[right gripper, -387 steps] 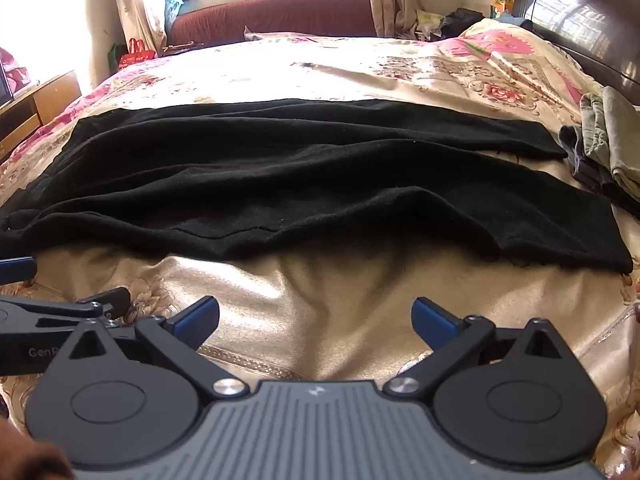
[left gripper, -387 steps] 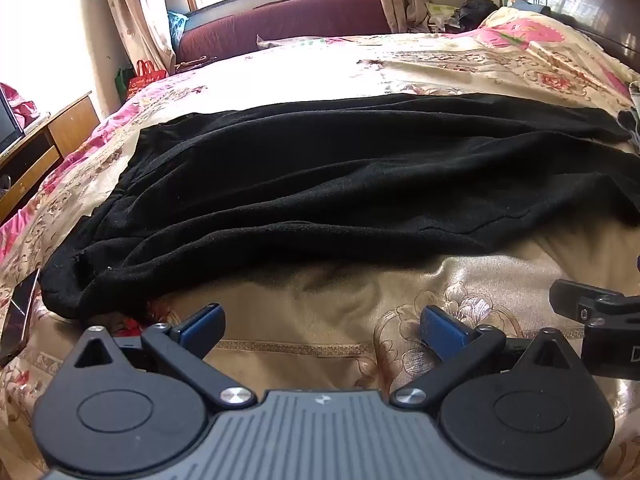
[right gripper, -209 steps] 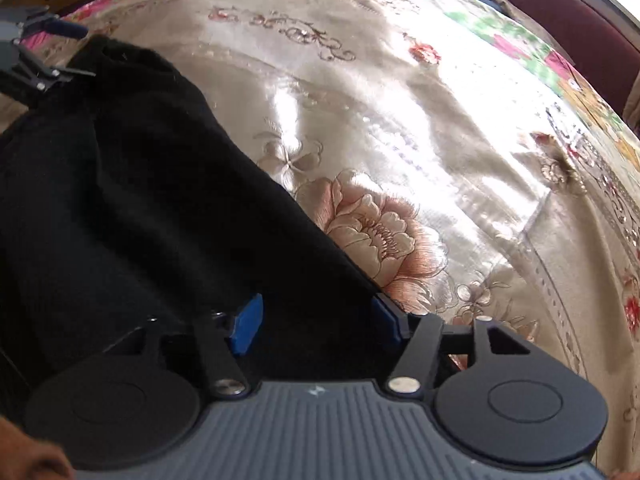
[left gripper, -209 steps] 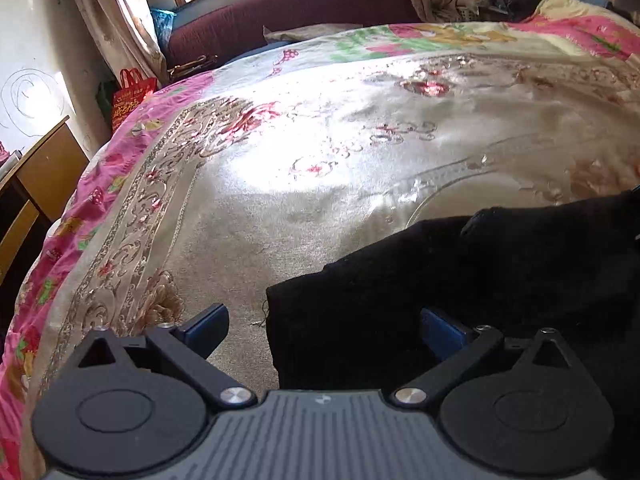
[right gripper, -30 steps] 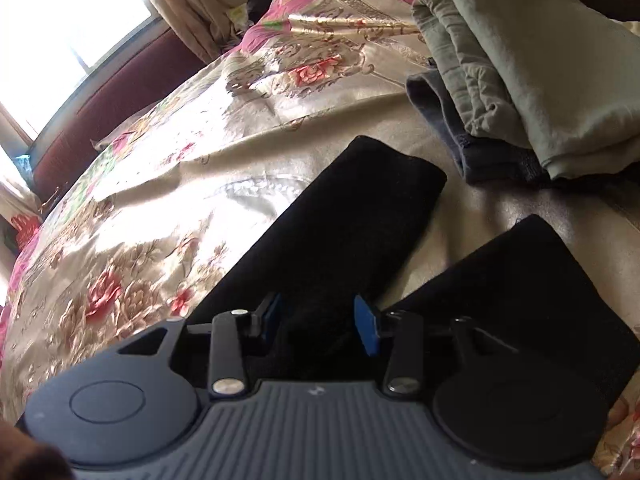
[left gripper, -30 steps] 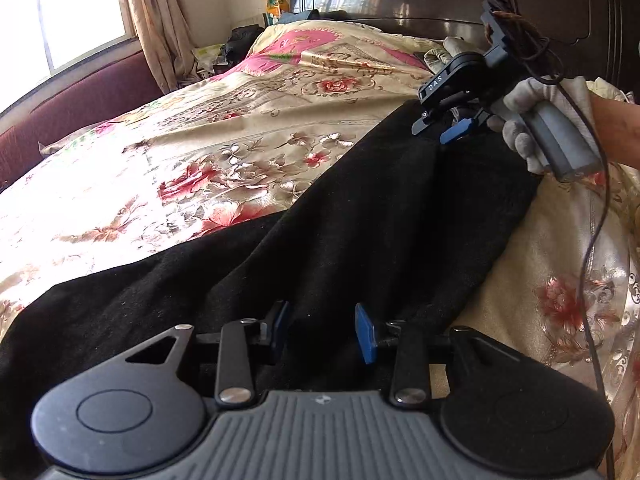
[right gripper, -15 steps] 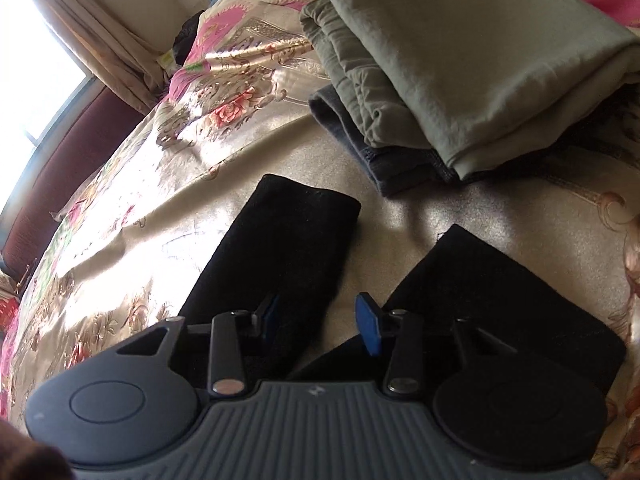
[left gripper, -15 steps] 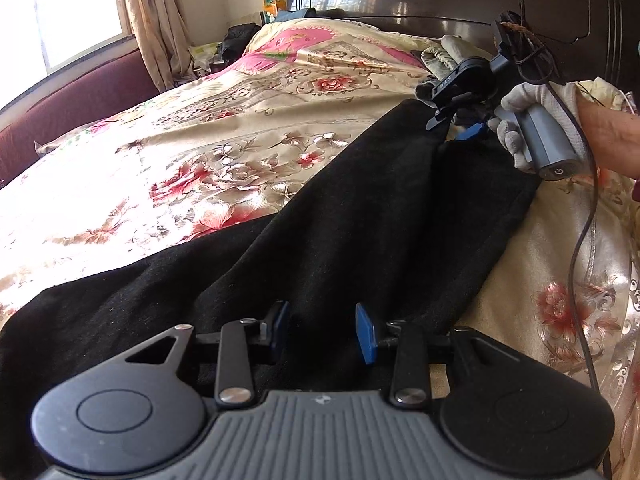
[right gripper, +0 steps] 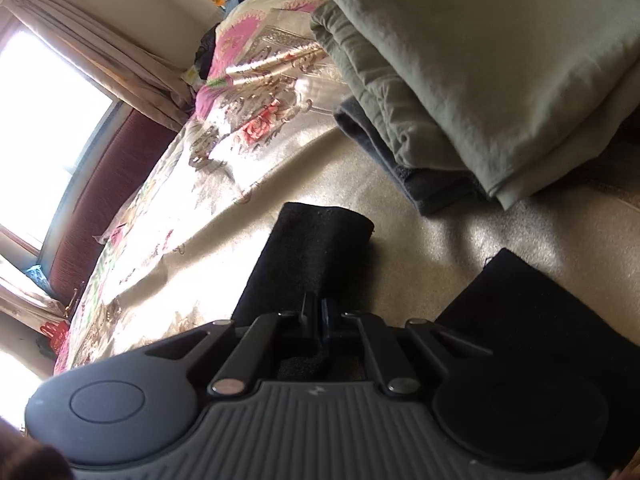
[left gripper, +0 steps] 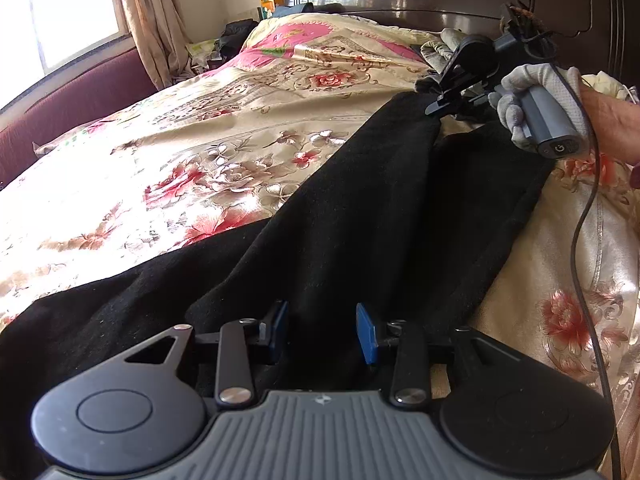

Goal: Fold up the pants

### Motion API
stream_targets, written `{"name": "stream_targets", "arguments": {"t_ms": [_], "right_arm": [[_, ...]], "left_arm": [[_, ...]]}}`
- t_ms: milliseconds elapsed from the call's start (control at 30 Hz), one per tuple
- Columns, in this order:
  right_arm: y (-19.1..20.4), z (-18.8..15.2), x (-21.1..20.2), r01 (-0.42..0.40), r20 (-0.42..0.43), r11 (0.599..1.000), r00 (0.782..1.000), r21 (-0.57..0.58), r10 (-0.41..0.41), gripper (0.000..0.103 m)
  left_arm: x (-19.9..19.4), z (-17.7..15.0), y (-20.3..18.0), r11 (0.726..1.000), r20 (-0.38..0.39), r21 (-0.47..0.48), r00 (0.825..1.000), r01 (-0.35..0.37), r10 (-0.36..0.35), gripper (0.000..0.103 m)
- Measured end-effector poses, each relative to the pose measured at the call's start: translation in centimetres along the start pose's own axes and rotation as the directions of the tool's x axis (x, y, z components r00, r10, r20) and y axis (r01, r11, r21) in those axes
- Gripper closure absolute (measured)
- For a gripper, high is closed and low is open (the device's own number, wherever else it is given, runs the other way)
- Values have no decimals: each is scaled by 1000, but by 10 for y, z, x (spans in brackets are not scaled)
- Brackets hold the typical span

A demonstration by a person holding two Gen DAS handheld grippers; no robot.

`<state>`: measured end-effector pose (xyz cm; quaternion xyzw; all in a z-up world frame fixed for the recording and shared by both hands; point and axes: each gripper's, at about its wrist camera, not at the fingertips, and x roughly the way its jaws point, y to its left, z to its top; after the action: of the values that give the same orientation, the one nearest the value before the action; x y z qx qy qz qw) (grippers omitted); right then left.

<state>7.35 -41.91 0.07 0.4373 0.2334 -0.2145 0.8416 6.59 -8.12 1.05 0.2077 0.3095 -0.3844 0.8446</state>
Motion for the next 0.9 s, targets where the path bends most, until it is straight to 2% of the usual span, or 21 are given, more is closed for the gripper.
{"name": "stream_targets", "arguments": {"t_ms": [233, 400, 433, 500, 567, 600, 633, 667, 733, 900], "right_arm": [[9, 13, -54, -156, 40, 988, 987, 14, 155, 100], [12, 14, -133, -274, 109, 961, 955, -35, 276, 100], [8, 8, -145, -269, 111, 962, 956, -52, 273, 100], [-10, -9, -156, -202, 98, 977, 973, -69, 208, 100], [-36, -24, -137, -104, 19, 993, 994, -59, 105, 95], [-53, -31, -122, -50, -16, 999, 999, -12, 50, 94], [-66, -35, -113, -29, -42, 999, 999, 28, 30, 94], [-77, -40, -103, -23, -60, 998, 998, 64, 27, 94], [-88, -45, -98, -25, -44, 994, 999, 110, 30, 92], [-86, -36, -85, -44, -11, 993, 999, 106, 46, 82]], "left_arm": [[-5, 4, -3, 1000, 4, 15, 1000, -4, 4, 53], [-26, 5, -8, 1000, 57, 30, 998, 10, -11, 53], [-30, 4, -10, 999, 62, 32, 998, 17, -19, 53], [-31, -1, -14, 999, 52, 42, 998, 30, -32, 53], [-25, -7, -18, 998, 17, 59, 999, 27, -28, 53], [-21, -9, -21, 997, -2, 68, 1000, 24, -24, 53], [-19, -11, -24, 997, -11, 78, 1000, 21, -20, 53], [-19, -11, -26, 996, -15, 87, 1000, 16, -14, 53], [-22, -9, -29, 995, -15, 99, 1000, 7, -6, 53], [-17, -5, -32, 993, -33, 117, 999, 4, 0, 53]]}}
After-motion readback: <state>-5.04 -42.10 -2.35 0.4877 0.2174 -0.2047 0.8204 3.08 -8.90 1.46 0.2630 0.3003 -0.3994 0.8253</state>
